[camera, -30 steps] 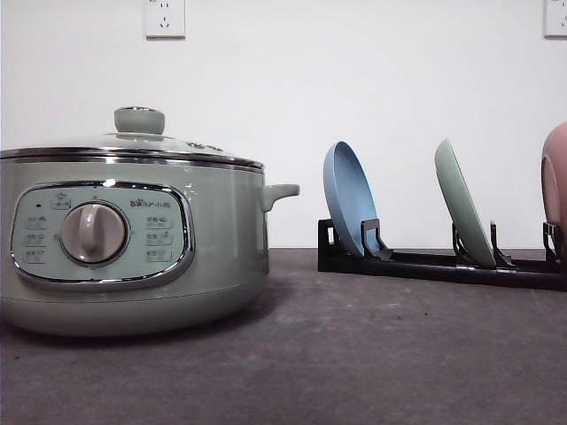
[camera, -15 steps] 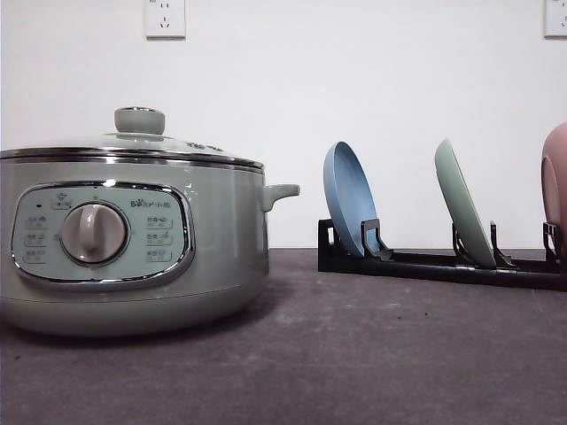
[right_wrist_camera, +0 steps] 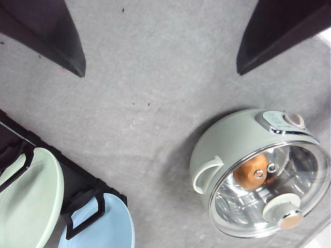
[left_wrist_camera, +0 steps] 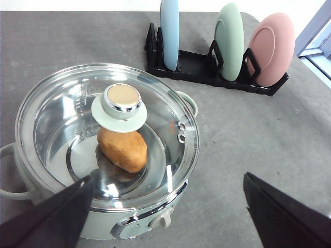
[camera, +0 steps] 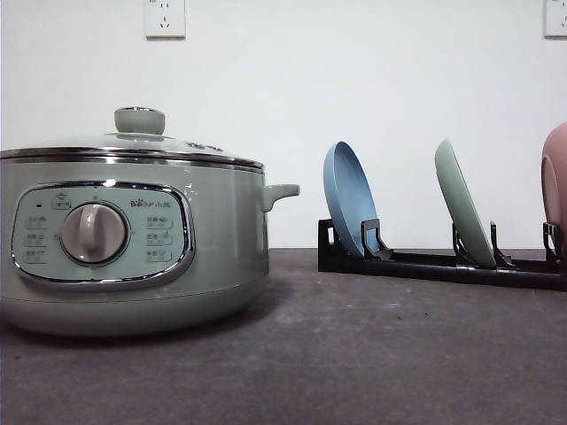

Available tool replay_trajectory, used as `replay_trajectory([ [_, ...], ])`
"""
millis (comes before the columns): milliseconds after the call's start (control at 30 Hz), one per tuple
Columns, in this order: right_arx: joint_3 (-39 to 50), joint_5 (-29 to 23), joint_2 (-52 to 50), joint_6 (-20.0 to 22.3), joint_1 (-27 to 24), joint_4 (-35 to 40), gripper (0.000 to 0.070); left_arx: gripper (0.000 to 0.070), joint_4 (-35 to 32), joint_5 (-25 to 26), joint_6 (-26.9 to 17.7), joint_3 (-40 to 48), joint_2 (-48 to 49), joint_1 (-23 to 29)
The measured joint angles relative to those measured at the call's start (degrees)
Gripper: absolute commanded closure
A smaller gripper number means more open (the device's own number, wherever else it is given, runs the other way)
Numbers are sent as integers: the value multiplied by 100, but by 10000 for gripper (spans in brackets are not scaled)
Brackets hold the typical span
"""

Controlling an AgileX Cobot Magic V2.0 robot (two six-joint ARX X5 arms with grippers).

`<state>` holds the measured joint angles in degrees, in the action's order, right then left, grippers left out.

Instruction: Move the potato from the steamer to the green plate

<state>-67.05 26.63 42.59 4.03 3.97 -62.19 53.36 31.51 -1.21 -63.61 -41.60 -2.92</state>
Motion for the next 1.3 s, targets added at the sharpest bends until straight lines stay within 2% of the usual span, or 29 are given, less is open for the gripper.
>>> replay_trajectory([
  [167, 0, 0, 4, -188, 0, 245, 108, 105, 0, 0, 1, 0, 0, 0],
  [367, -2, 0, 195, -697, 0, 922, 109, 105, 7, 0, 0, 0, 0, 0],
  [667, -132, -2, 1393, -1325, 0, 2029, 110, 105, 22, 0, 1, 0, 0, 0],
  [833, -787, -37, 2400, -1388, 0, 2236, 111, 105, 22, 0, 0, 0, 0, 0],
  [1100, -2156, -348, 4178, -1399, 0, 2268, 113, 105, 24, 0, 0, 0, 0, 0],
  [1300, -2798, -650, 5159, -1401, 0, 2346, 129, 105, 24, 0, 0, 0, 0, 0],
])
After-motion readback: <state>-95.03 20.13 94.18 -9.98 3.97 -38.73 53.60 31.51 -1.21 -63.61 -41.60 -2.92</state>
